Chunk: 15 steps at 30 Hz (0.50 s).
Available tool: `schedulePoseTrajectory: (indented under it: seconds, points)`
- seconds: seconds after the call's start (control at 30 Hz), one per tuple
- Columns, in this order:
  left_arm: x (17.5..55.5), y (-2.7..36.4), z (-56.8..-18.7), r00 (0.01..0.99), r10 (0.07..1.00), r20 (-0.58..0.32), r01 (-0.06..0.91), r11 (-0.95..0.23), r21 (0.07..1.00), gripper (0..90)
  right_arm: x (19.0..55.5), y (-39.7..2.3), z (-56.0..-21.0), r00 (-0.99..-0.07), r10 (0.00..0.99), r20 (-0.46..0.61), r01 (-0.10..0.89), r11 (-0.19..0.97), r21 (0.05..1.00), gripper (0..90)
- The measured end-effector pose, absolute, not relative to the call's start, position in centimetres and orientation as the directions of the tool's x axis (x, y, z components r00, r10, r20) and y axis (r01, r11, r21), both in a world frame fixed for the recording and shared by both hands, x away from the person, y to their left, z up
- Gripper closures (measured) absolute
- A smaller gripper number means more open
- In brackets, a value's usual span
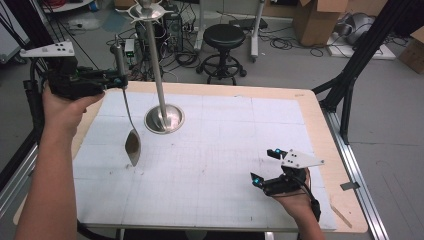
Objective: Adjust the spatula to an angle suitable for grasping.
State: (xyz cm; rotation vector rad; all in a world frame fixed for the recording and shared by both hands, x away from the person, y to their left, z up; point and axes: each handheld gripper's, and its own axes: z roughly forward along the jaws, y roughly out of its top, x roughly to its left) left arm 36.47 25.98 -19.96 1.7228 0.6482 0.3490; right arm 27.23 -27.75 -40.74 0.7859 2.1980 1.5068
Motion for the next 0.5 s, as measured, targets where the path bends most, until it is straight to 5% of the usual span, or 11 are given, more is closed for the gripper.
schedulePoseTrajectory:
  seconds: [0.5]
  points:
    - [38.9, 25.7, -18.4, 0.736, 0.670, -0.100, 0.278, -0.164, 0.947, 69.0, 27.2, -27.8, -40.7, -0.781, 0.624, 0.021, 0.241, 0.270, 0.932, 0.3]
